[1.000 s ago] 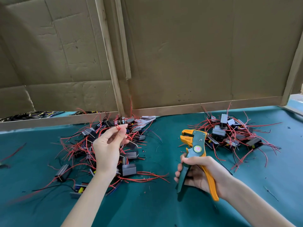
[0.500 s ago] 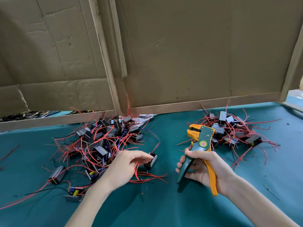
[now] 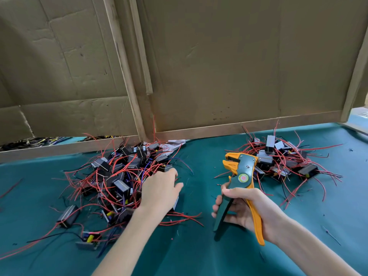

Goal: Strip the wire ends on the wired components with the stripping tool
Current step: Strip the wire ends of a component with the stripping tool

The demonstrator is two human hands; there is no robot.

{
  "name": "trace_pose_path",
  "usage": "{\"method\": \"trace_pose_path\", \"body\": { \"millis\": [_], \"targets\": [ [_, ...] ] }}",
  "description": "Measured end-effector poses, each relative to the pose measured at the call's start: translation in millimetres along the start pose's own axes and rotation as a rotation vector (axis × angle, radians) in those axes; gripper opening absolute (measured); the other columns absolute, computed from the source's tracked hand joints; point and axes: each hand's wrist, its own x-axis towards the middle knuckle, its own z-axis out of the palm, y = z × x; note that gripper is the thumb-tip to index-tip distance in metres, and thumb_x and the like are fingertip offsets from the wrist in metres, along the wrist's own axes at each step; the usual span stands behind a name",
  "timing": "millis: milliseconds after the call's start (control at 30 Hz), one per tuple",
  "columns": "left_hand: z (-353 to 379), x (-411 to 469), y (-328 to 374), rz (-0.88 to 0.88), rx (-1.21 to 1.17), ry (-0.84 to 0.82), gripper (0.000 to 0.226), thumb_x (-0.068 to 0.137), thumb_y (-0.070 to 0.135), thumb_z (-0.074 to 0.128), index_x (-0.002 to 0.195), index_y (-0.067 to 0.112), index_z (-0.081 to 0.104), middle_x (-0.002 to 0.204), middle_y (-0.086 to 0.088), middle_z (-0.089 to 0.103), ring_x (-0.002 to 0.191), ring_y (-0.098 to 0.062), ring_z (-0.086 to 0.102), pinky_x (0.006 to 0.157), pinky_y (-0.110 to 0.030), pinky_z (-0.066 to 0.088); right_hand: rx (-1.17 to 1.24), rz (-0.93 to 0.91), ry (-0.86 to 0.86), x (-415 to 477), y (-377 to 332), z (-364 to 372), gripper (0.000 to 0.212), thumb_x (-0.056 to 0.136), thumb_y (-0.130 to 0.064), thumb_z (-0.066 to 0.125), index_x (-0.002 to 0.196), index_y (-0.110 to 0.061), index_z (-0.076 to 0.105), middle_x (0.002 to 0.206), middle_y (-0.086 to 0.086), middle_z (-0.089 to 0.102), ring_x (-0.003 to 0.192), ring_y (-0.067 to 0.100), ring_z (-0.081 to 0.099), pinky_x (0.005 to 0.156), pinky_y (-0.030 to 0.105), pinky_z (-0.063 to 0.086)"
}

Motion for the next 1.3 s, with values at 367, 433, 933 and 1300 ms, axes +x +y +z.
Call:
{"method": "trace_pose_path", "body": {
  "millis": [367,433,933,1300],
  "targets": [
    [3.8,-18.2,3.1,0.036,-0.844,0.057,0.011,0.084,0.011,0.071,0.084,0.017,0.062,0.080,0.004,0.070,0.077,-0.006,0.065,0.074,-0.014,0.046,-0.085,0.011,-0.101,-3.0,4.1,3.5,0.013,0.068,-0.007,0.073,0.078,-0.005,0.066,0.079,0.024,0.062,0.073,0.037,0.065,0.072,0.047,0.057],
    [6.3,-20.7,1.5,0.021,-0.898,0.041,0.010,0.085,0.009,0.069,0.084,0.015,0.061,0.081,0.004,0.067,0.075,-0.005,0.062,0.073,-0.013,0.045,-0.102,0.031,-0.147,-3.2,5.2,3.7,0.017,0.066,-0.007,0.076,0.079,-0.006,0.066,0.079,0.023,0.062,0.073,0.037,0.065,0.074,0.048,0.056],
    [-6.4,-36.1,3.5,0.027,-1.259,0.119,0.011,0.090,0.007,0.060,0.095,0.016,0.063,0.081,0.000,0.073,0.061,-0.005,0.057,0.066,-0.015,0.049,-0.256,0.081,-0.395,-4.2,9.7,2.7,0.021,0.076,-0.013,0.078,0.083,-0.005,0.060,0.082,0.022,0.061,0.079,0.037,0.063,0.085,0.054,0.051],
    [-19.8,-41.7,13.5,-0.040,-1.409,0.053,0.019,0.070,0.034,0.068,0.078,0.018,0.075,0.068,0.009,0.066,0.062,0.001,0.055,0.062,-0.010,0.045,-0.386,0.019,-0.509,-8.3,6.4,4.1,0.017,0.084,-0.014,0.072,0.084,-0.005,0.058,0.083,0.021,0.062,0.080,0.037,0.064,0.086,0.054,0.050]
  ]
}}
